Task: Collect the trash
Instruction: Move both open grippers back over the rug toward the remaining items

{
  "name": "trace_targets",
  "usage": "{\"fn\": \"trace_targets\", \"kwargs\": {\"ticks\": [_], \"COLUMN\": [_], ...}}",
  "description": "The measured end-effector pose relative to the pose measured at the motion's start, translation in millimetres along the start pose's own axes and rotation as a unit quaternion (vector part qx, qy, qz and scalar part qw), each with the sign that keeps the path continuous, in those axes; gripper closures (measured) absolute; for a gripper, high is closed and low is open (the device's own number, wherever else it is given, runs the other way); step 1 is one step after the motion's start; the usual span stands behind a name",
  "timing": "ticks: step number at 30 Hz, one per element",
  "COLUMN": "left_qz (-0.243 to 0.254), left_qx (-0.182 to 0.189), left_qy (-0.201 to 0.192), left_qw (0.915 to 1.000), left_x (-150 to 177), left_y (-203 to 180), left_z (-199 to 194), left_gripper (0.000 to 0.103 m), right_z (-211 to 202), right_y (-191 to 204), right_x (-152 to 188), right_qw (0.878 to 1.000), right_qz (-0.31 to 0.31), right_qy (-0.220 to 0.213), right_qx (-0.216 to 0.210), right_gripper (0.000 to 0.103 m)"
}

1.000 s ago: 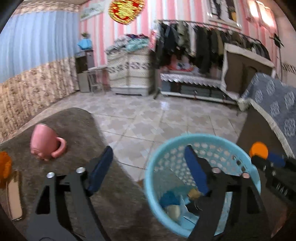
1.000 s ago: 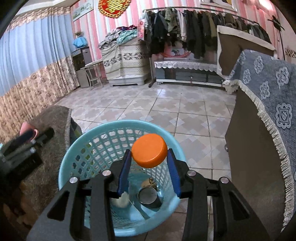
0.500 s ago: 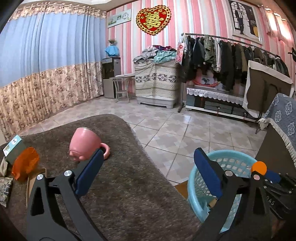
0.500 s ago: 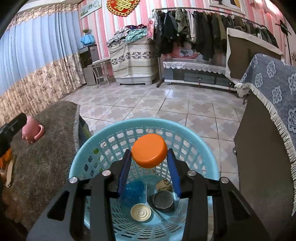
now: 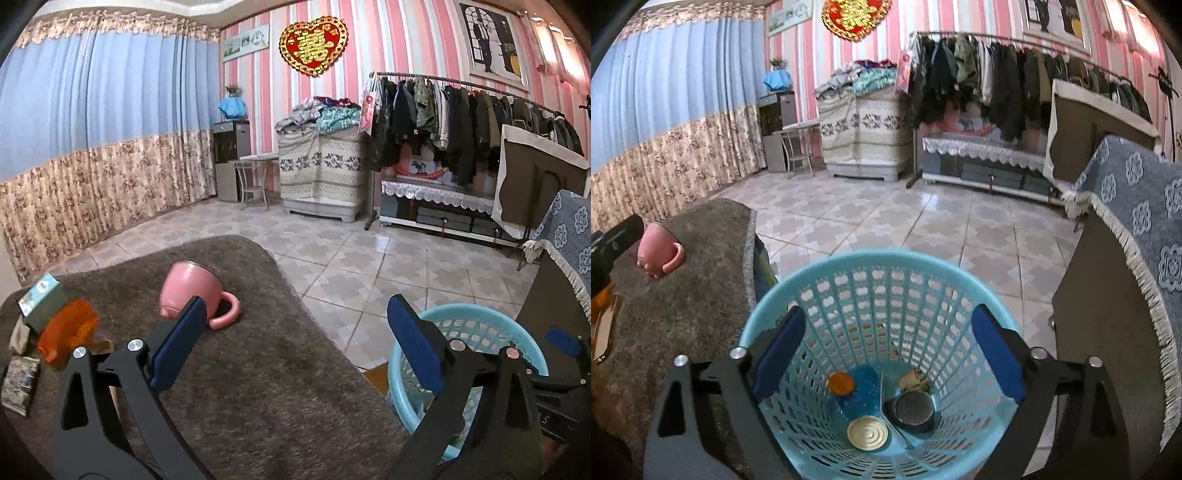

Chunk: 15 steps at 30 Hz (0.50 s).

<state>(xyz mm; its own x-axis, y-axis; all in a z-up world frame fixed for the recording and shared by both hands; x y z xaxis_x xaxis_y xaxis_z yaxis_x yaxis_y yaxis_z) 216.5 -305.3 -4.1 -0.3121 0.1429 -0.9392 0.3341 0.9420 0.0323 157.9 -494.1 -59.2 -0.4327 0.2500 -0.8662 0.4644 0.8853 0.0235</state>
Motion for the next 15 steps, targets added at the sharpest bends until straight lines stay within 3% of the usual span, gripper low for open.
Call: {"fn": "trace_targets", "kwargs": {"ticks": [7, 15], "left_qz": [-0.020, -0.025], "left_qx": [-0.029, -0.100], "left_qy": [-0.020, -0.004], "left_qw": [0.9992, 0.9947], "left_x": [-15.2, 0.1], "left_y": [44.8, 123.0], "left_z": [-38.5, -81.8], "left_gripper": [0.006, 0.005], "right_z": [-10.7, -27.0], "right_y": [17.2, 58.1], "right_x": [-8.5, -13.5], "right_qw": [1.000, 0.996], "right_qz": [-0.005, -0.018], "right_qy": [-0.016, -0.031], "right_qx": [-0.026, -0.077], "right_gripper": [0.010, 0.009]}}
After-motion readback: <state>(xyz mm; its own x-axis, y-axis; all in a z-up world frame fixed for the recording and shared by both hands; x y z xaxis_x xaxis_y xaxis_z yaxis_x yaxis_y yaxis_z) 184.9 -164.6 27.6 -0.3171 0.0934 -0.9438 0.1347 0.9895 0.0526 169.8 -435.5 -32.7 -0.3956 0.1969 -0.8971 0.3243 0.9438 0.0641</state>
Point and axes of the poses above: each gripper's, at about its wrist camera, not at the fingertips, and z roughly the way its jaws point, y to its left, x to its underside, the point moved 3 cm from there along z, roughly the way its jaws point, and after that the axes turned 3 degrees about -y, right-handed, at the moved point
